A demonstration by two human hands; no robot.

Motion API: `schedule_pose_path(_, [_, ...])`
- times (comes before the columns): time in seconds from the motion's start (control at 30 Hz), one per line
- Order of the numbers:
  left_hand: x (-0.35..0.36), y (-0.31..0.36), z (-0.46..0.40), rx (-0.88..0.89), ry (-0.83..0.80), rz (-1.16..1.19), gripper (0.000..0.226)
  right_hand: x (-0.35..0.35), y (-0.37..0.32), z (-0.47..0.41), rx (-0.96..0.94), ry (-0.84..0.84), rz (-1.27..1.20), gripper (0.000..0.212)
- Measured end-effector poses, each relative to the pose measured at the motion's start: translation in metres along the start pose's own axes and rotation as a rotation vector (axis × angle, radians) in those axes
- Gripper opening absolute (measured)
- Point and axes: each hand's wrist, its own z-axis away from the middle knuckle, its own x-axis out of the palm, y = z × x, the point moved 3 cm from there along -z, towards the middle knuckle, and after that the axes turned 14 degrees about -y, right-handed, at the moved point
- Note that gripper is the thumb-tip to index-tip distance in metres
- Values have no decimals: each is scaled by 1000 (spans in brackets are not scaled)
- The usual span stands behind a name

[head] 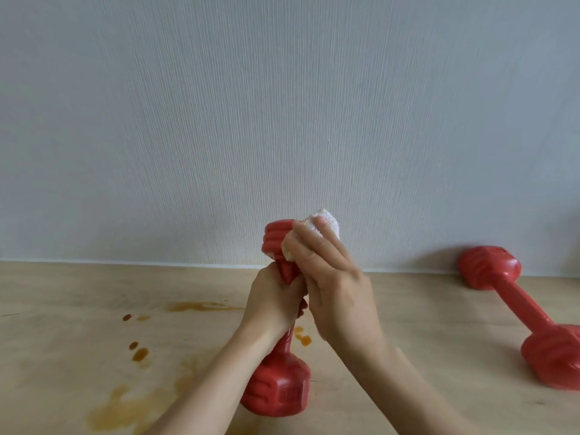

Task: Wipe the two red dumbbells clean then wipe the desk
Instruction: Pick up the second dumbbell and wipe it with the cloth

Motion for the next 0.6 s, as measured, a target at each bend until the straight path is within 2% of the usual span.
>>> schedule_pose_path(0.07, [2,-1,1,15,-15,-17,21,-6,8,-5,83,14,-88,36])
schedule_pose_path(0.27, [5,-2,4,37,-59,9,12,-24,34,-10,467,-7,-573,19])
schedule_pose_path(0.4, [6,-1,6,61,-89,-4,20,-23,49,3,616,81,-928,22])
schedule_pose_path(0.5, [1,-3,5,51,-49,58,26,-15,43,10,646,25,-948,22])
schedule_pose_path(0.6, [-2,-7,4,20,-10,165,28,-12,32,11,585,-40,-790,29])
